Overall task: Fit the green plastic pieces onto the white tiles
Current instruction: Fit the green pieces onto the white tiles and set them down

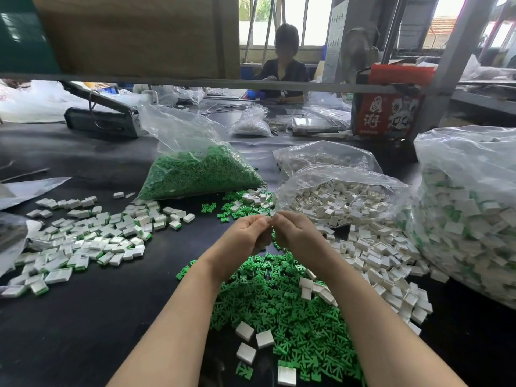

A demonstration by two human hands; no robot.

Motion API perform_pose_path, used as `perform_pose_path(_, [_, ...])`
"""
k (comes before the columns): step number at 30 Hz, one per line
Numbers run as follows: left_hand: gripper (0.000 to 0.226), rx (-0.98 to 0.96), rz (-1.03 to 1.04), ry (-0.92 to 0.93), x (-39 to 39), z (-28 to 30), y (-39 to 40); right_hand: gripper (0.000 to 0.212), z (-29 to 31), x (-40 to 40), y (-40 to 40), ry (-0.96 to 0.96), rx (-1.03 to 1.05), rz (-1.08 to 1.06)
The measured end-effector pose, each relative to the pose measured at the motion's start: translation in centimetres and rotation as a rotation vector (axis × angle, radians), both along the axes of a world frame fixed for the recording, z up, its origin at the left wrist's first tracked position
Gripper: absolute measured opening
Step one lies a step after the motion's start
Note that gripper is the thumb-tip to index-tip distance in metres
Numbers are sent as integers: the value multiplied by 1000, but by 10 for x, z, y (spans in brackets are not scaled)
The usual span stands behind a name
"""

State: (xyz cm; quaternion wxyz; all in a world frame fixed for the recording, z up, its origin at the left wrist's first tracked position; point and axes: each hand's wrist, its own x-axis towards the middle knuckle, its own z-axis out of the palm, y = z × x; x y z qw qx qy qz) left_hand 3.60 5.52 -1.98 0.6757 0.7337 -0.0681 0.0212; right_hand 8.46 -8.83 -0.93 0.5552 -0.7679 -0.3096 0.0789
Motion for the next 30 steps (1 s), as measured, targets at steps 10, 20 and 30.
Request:
perform_pose_path(10, [24, -132, -30, 33, 0, 0, 2, 38, 2, 0, -3, 234, 193, 125])
perform_pose_path(20, [35, -79, -5, 34, -2, 1, -1, 36, -2, 0, 1, 218, 176, 87])
perform_pose_path(30, [24, 16, -16, 41, -5, 1, 2, 31, -3, 5, 0, 79, 12, 75])
